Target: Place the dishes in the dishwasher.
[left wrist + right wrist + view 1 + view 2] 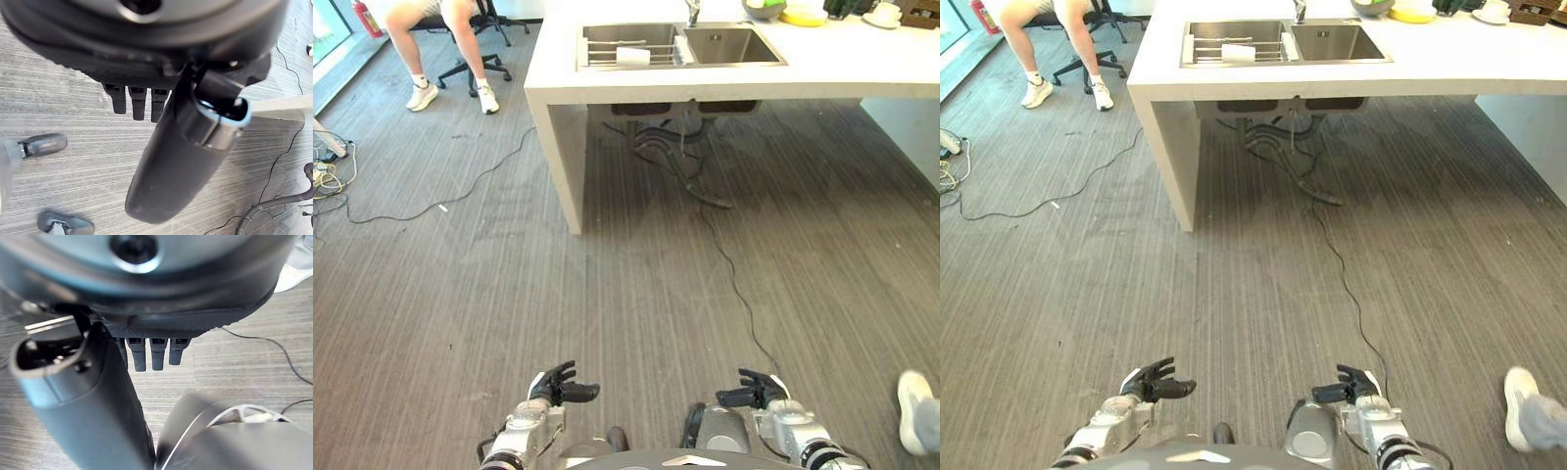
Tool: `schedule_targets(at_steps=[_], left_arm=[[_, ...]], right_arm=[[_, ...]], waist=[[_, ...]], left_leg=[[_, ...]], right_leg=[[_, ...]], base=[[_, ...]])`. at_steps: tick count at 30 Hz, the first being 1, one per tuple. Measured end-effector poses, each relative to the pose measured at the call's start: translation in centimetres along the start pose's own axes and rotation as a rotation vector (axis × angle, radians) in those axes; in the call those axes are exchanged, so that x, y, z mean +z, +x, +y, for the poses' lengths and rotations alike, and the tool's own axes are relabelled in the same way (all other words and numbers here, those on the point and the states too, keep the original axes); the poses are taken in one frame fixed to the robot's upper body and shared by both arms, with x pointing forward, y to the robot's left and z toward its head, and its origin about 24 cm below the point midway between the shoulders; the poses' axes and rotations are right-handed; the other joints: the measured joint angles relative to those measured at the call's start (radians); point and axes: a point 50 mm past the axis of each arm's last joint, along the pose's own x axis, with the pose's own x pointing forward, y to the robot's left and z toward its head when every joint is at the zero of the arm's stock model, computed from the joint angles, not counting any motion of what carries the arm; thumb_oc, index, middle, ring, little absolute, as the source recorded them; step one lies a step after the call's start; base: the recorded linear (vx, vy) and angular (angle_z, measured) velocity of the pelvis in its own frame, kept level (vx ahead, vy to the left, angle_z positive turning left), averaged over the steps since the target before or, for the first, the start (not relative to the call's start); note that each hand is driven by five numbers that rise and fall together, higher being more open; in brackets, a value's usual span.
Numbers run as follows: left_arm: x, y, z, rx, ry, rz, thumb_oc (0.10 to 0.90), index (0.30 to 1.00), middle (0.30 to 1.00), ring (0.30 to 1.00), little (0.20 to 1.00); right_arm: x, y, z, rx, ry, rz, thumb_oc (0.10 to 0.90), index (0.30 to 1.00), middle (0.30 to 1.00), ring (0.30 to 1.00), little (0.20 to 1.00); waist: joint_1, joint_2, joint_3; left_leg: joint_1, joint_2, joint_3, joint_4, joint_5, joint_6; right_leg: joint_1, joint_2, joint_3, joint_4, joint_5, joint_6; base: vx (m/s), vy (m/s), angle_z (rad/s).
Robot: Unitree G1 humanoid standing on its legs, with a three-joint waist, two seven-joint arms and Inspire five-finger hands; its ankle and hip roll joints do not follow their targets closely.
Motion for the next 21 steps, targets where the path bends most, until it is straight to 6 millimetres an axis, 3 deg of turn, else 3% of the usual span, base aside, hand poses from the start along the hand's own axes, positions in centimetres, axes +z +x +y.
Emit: schedule_targets(at_steps=[1,2,3,5,7,8,9,10,11,12,13,14,15,16,17,18,19,20,21], left_arm=[[0.5,0.1,0.0,-0.002,-0.012,-0.017,0.800,0.900,0.900,0.900,0.900],[0.5,0.1,0.0,-0.002,-0.012,-0.017,0.800,0.900,0.900,0.900,0.900],[0.8,0.1,0.1,0.001,-0.015,-0.025,0.800,0.900,0.900,0.900,0.900],[0.9,-0.3,0.6,0.008,-0.009,-0.044,0.800,0.900,0.900,0.900,0.900],[1.5,-0.4,1.7,0.035,-0.012,-0.071,0.800,0.900,0.900,0.900,0.900],[1.9,-0.4,1.7,0.043,-0.026,-0.083,0.800,0.900,0.900,0.900,0.900],[2.8,-0.4,1.2,0.028,-0.030,-0.115,0.800,0.900,0.900,0.900,0.900],[4.3,-0.6,0.8,0.010,-0.040,-0.174,0.800,0.900,0.900,0.900,0.900],[5.1,-0.8,0.5,-0.003,-0.056,-0.209,0.800,0.900,0.900,0.900,0.900],[7.7,-1.9,-0.4,-0.061,-0.123,-0.341,0.800,0.900,0.900,0.900,0.900],[9.9,-3.2,-0.5,-0.099,-0.170,-0.447,0.800,0.900,0.900,0.900,0.900],[11.7,-4.3,-0.6,-0.129,-0.203,-0.543,0.800,0.900,0.900,0.900,0.900],[13.1,-4.9,-0.5,-0.140,-0.212,-0.608,0.800,0.900,0.900,0.900,0.900],[14.8,-5.7,-0.3,-0.146,-0.219,-0.673,0.800,0.900,0.900,0.900,0.900],[16.9,-7.0,0.7,-0.127,-0.242,-0.777,0.800,0.900,0.900,0.900,0.900],[16.9,-7.0,0.7,-0.127,-0.242,-0.777,0.800,0.900,0.900,0.900,0.900],[19.1,-8.8,2.7,-0.068,-0.228,-0.898,0.800,0.900,0.900,0.900,0.900],[22.7,-11.1,3.2,-0.055,-0.175,-1.061,0.800,0.900,0.900,0.900,0.900],[24.9,-13.5,2.9,-0.075,-0.147,-1.192,0.800,0.900,0.900,0.900,0.900]], right_arm=[[0.4,0.0,0.0,0.002,0.002,-0.014,0.800,0.900,0.900,0.900,0.900],[0.4,0.0,0.0,0.002,0.002,-0.014,0.800,0.900,0.900,0.900,0.900],[0.2,0.0,0.1,0.003,0.006,-0.008,0.800,0.900,0.900,0.900,0.900],[-1.0,-0.3,-0.3,-0.002,0.041,0.013,0.800,0.900,0.900,0.900,0.900],[-1.1,-0.3,-0.4,-0.004,0.080,0.023,0.800,0.900,0.900,0.900,0.900],[-1.1,-0.3,-0.8,-0.013,0.079,0.026,0.800,0.900,0.900,0.900,0.900],[-1.1,-0.2,-1.6,-0.033,0.072,0.032,0.800,0.900,0.900,0.900,0.900],[-0.9,-0.1,-2.3,-0.047,0.067,0.034,0.800,0.900,0.900,0.900,0.900],[-0.9,0.0,-2.6,-0.055,0.065,0.044,0.800,0.900,0.900,0.900,0.900],[-1.4,0.0,-3.5,-0.084,0.081,0.078,0.800,0.900,0.900,0.900,0.900],[-1.3,0.0,-4.0,-0.099,0.094,0.064,0.800,0.900,0.900,0.900,0.900],[-1.1,0.1,-4.3,-0.102,0.109,0.052,0.800,0.900,0.900,0.900,0.900],[-1.1,0.1,-4.5,-0.110,0.109,0.052,0.800,0.900,0.900,0.900,0.900],[-1.6,0.0,-4.7,-0.110,0.108,0.068,0.800,0.900,0.900,0.900,0.900],[-2.6,-0.1,-4.7,-0.106,0.107,0.103,0.800,0.900,0.900,0.900,0.900],[-2.6,-0.1,-4.7,-0.106,0.107,0.103,0.800,0.900,0.900,0.900,0.900],[-3.8,-0.3,-3.6,-0.079,0.117,0.140,0.800,0.900,0.900,0.900,0.900],[-5.7,-0.7,-3.0,-0.075,0.142,0.201,0.800,0.900,0.900,0.900,0.900],[-7.3,-1.1,-3.1,-0.100,0.165,0.277,0.800,0.900,0.900,0.900,0.900]], waist=[[0.000,-0.003,0.016],[0.000,-0.003,0.016],[0.000,-0.011,0.024],[0.000,-0.023,0.022],[0.002,-0.025,0.021],[0.000,0.001,0.020],[-0.008,0.032,0.012],[-0.004,0.043,0.012],[-0.005,0.042,0.011],[0.015,0.037,-0.002],[0.025,0.027,-0.017],[0.033,0.034,-0.023],[0.042,0.033,-0.025],[0.043,0.032,-0.025],[0.039,0.025,-0.027],[0.039,0.025,-0.027],[0.052,0.002,-0.046],[0.061,-0.014,-0.049],[0.100,-0.028,-0.048]], left_leg=[[0.010,0.002,-0.009,0.009,-0.017,-0.018],[0.010,0.002,-0.009,0.009,-0.017,-0.018],[0.017,0.004,-0.016,0.025,-0.033,-0.030],[0.055,0.016,-0.037,0.031,-0.074,-0.074],[0.100,0.063,-0.058,0.045,-0.135,-0.136],[0.123,0.113,-0.073,0.043,-0.155,-0.156],[0.128,0.163,-0.095,0.054,-0.156,-0.145],[0.127,0.188,-0.115,0.081,-0.132,-0.152],[0.124,0.204,-0.131,0.101,-0.115,-0.168],[0.109,0.248,-0.179,0.171,-0.072,-0.217],[0.068,0.275,-0.202,0.240,-0.054,-0.247],[0.041,0.301,-0.219,0.289,-0.030,-0.269],[0.034,0.311,-0.233,0.315,0.021,-0.308],[-0.007,0.315,-0.269,0.405,0.078,-0.306],[-0.081,0.317,-0.294,0.563,0.197,-0.301],[-0.081,0.317,-0.294,0.563,0.197,-0.301],[-0.192,0.360,-0.308,0.739,0.369,-0.232],[-0.361,0.380,-0.338,0.997,0.317,-0.265],[-0.493,0.356,-0.287,1.123,0.158,-0.215]], right_leg=[[-0.008,-0.014,-0.004,-0.132,0.058,0.024],[-0.008,-0.014,-0.004,-0.132,0.058,0.024],[-0.005,-0.028,-0.028,-0.260,0.101,0.024],[-0.023,-0.066,-0.037,-0.329,0.159,0.030],[0.006,-0.038,-0.023,-0.347,0.174,0.017],[0.019,-0.006,-0.023,-0.315,0.252,-0.047],[0.017,0.030,-0.031,-0.249,0.250,-0.069],[0.018,0.043,-0.028,-0.181,0.216,-0.123],[0.020,0.046,-0.034,-0.149,0.187,-0.141],[0.037,0.064,-0.059,-0.076,0.108,-0.170],[0.030,0.078,-0.064,-0.049,0.084,-0.187],[0.033,0.098,-0.080,-0.034,0.071,-0.201],[0.042,0.101,-0.095,-0.011,0.057,-0.221],[0.044,0.095,-0.096,0.040,0.044,-0.242],[-0.013,0.078,-0.098,0.216,-0.017,-0.281],[-0.013,0.078,-0.098,0.216,-0.017,-0.281],[0.029,0.206,-0.109,0.027,-0.066,-0.242],[0.130,0.273,-0.139,-0.176,-0.010,-0.341],[0.167,0.296,-0.138,-0.202,-0.028,-0.337]], base=[[0.13,-0.086,0.08],[0.20,-0.102,0.18],[0.38,-0.130,0.23],[0.43,-0.149,0.30],[0.35,-0.103,0.32],[0.50,-0.176,0.54],[0.53,-0.216,0.66],[0.40,-0.185,0.63],[0.37,-0.248,0.56],[0.37,-0.285,0.42],[0.50,-0.410,0.31],[0.35,-0.364,0.11],[0.32,-0.383,0.14],[0.25,-0.406,0.08],[0.16,-0.283,0.08],[0.20,-0.290,-0.14],[0.24,-0.190,0.32],[0.43,-0.230,0.27],[0.40,-0.103,0.39]])
